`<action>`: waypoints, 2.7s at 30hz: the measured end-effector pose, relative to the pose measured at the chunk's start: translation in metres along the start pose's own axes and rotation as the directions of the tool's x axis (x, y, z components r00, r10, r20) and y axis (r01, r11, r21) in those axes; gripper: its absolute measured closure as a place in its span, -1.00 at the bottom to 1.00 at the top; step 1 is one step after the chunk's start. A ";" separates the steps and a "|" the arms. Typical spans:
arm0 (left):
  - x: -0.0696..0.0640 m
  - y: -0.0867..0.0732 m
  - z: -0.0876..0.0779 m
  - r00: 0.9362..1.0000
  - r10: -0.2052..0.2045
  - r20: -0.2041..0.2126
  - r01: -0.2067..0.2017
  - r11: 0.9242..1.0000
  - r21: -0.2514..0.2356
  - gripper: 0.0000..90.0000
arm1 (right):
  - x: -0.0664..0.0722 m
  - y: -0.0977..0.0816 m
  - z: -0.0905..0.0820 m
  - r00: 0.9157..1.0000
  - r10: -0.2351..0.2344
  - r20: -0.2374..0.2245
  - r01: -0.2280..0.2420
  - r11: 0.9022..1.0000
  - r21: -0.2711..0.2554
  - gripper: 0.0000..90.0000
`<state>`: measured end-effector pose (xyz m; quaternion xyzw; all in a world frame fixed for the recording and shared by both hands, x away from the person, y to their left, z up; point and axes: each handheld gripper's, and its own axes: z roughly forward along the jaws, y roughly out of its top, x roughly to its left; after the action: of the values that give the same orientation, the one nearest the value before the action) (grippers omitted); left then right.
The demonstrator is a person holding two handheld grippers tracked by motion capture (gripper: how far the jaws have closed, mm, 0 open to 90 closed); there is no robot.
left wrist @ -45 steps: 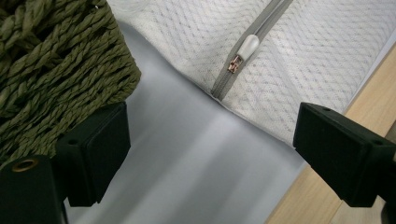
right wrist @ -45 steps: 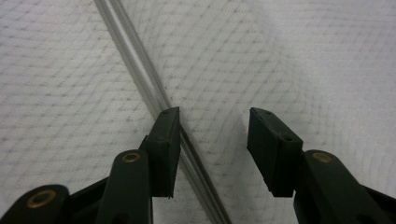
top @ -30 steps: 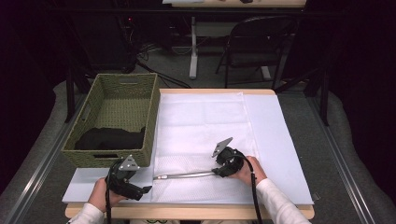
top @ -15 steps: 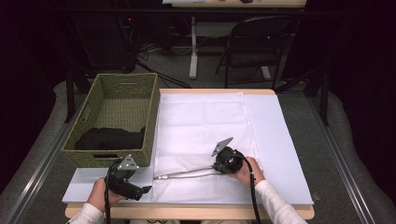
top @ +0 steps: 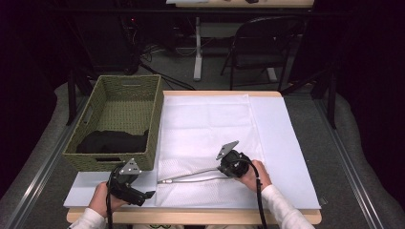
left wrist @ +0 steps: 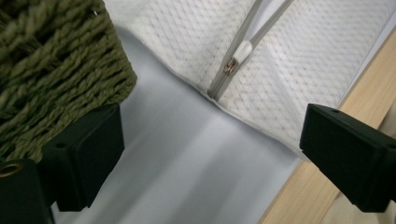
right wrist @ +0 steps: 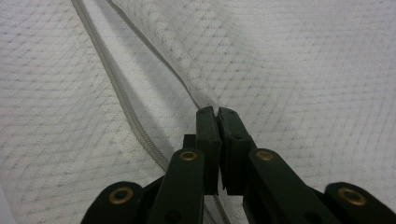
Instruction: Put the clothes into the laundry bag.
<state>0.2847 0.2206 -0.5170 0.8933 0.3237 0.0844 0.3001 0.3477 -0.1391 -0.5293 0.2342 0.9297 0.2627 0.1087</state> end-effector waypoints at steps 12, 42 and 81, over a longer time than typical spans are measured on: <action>-0.009 0.003 -0.007 0.988 0.125 0.095 -0.125 0.992 -0.007 -1.00 | 0.002 0.005 -0.010 1.000 0.022 0.020 -0.022 0.999 -0.024 0.96; 0.036 0.056 -0.094 0.948 0.319 0.004 -0.319 0.944 0.080 -1.00 | 0.001 0.009 -0.017 0.999 0.050 0.015 -0.049 0.998 -0.051 0.96; 0.128 0.113 -0.059 0.911 0.400 0.104 -0.409 0.837 0.363 -0.99 | 0.000 0.008 -0.017 0.999 0.052 0.007 -0.052 0.997 -0.050 0.96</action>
<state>0.4232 0.2599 -0.4085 0.9830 0.1344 0.0715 0.1023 0.3452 -0.1408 -0.5107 0.2566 0.9160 0.2876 0.1112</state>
